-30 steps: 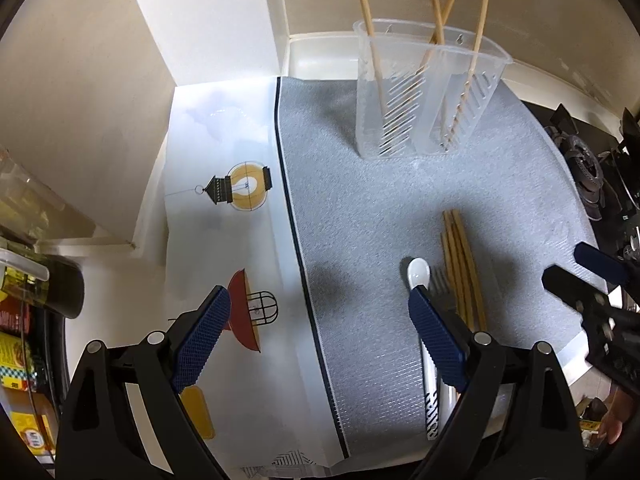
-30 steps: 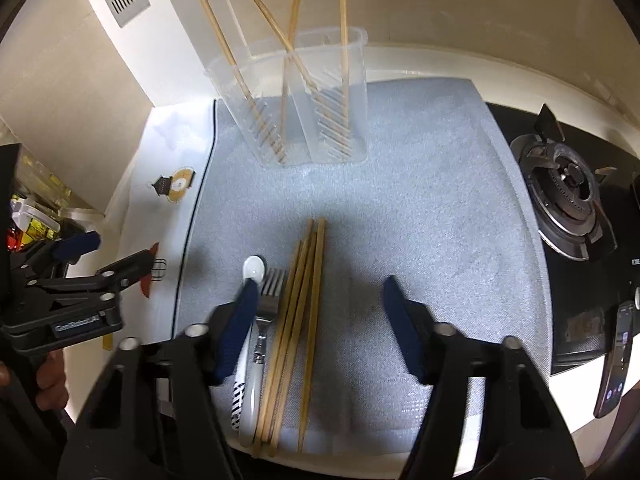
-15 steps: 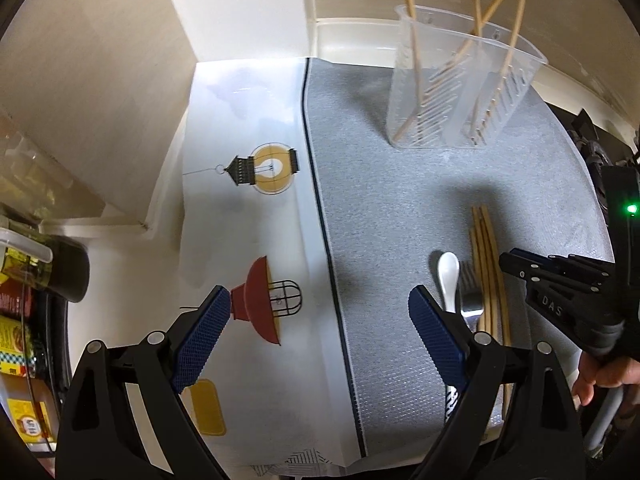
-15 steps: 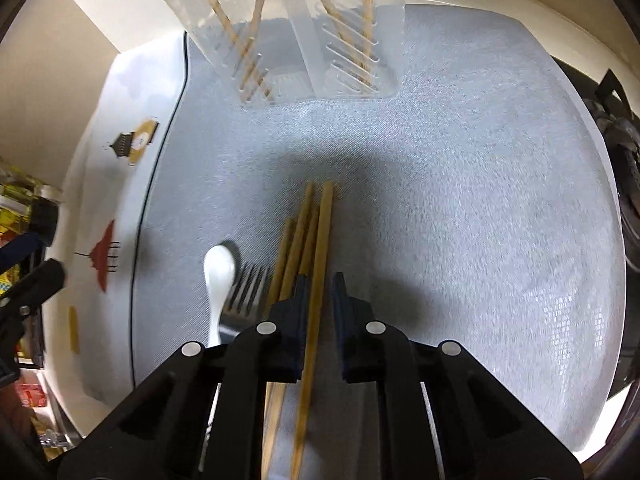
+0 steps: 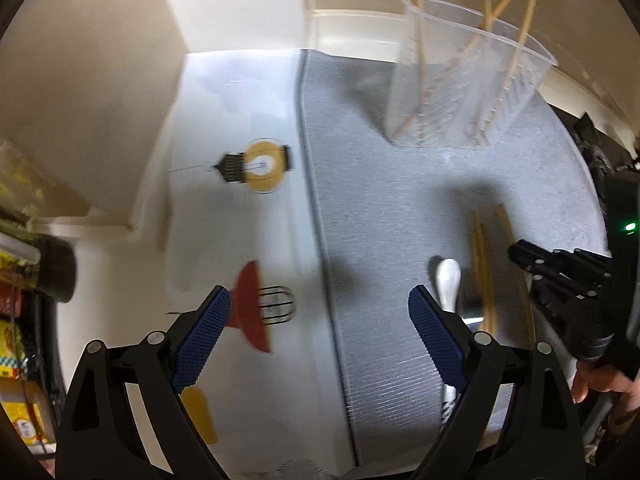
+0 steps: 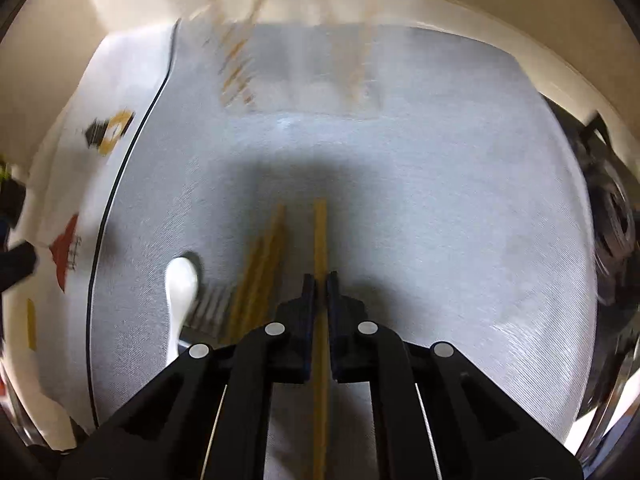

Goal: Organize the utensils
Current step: 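Close the left tool on the white spoon while the right tool grasps a wooden chopstick, then lift the white spoon with the left tool toward the holder while the right tool carries its chopstick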

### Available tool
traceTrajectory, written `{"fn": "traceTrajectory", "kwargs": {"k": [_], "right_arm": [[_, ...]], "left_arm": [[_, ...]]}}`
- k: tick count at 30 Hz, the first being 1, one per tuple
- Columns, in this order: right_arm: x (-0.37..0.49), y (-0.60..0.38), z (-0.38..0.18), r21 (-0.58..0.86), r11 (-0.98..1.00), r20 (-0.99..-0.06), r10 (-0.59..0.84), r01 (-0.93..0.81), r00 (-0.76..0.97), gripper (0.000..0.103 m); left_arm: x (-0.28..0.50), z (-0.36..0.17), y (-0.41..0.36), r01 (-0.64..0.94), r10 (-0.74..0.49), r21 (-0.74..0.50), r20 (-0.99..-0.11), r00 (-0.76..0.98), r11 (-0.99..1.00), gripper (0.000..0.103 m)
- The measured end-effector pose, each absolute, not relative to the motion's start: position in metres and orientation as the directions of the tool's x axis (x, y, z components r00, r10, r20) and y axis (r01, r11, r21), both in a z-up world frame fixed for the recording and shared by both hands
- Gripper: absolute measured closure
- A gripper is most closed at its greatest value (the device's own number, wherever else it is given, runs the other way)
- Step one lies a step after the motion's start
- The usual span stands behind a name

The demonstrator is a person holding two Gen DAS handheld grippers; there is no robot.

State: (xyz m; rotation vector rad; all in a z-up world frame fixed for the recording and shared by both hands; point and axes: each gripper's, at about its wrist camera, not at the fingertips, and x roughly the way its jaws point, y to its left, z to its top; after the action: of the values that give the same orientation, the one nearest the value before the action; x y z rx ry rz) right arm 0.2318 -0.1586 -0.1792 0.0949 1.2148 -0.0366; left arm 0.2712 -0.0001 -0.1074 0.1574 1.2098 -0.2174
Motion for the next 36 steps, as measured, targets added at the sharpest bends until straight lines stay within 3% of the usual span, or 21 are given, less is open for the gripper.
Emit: {"fn": "traceTrajectory", "kwargs": {"k": [3,8,11,16,20,29,30,32,36], "right_arm": [[0.218,-0.186,-0.180,0.069,0.987,-0.942,0.016,0.145,0.336,0.096],[0.206,-0.210,-0.189,0.077,0.978,-0.950,0.013,0.196,0.311,0.096],[0.201,-0.213,-0.194,0.093,0.975,-0.948,0.025,0.204,0.316,0.096],[0.198,-0.211,-0.201,0.095,0.975,-0.946,0.026,0.199,0.322,0.096],[0.200,-0.214,-0.198,0.099,0.975,-0.947,0.031,0.199,0.320,0.096],[0.213,-0.206,-0.193,0.097,0.979,-0.949,0.036,0.181,0.314,0.096],[0.214,-0.205,-0.194,0.096,0.980,-0.949,0.037,0.175,0.314,0.096],[0.218,-0.203,-0.195,0.090,0.982,-0.948,0.034,0.165,0.316,0.096],[0.223,-0.201,-0.195,0.096,0.981,-0.948,0.039,0.170,0.315,0.096]], "left_arm": [[0.273,-0.117,-0.013,0.302,-0.165,-0.070,-0.939,0.302,0.951,0.020],[0.284,-0.148,-0.034,0.374,-0.274,-0.188,-0.943,0.191,0.908,0.050],[0.289,-0.162,-0.041,0.407,-0.283,-0.197,-0.945,0.164,0.892,0.057],[0.291,-0.166,-0.051,0.486,-0.308,-0.208,-0.942,0.134,0.849,0.058],[0.297,-0.176,-0.058,0.506,-0.289,-0.200,-0.952,0.102,0.839,0.074],[0.297,-0.178,-0.074,0.564,-0.322,-0.225,-0.944,0.076,0.795,0.076],[0.298,-0.178,-0.075,0.565,-0.331,-0.237,-0.941,0.068,0.790,0.078],[0.298,-0.179,-0.074,0.564,-0.357,-0.271,-0.933,0.046,0.780,0.096],[0.294,-0.172,-0.078,0.570,-0.355,-0.236,-0.929,0.107,0.787,0.096]]}}
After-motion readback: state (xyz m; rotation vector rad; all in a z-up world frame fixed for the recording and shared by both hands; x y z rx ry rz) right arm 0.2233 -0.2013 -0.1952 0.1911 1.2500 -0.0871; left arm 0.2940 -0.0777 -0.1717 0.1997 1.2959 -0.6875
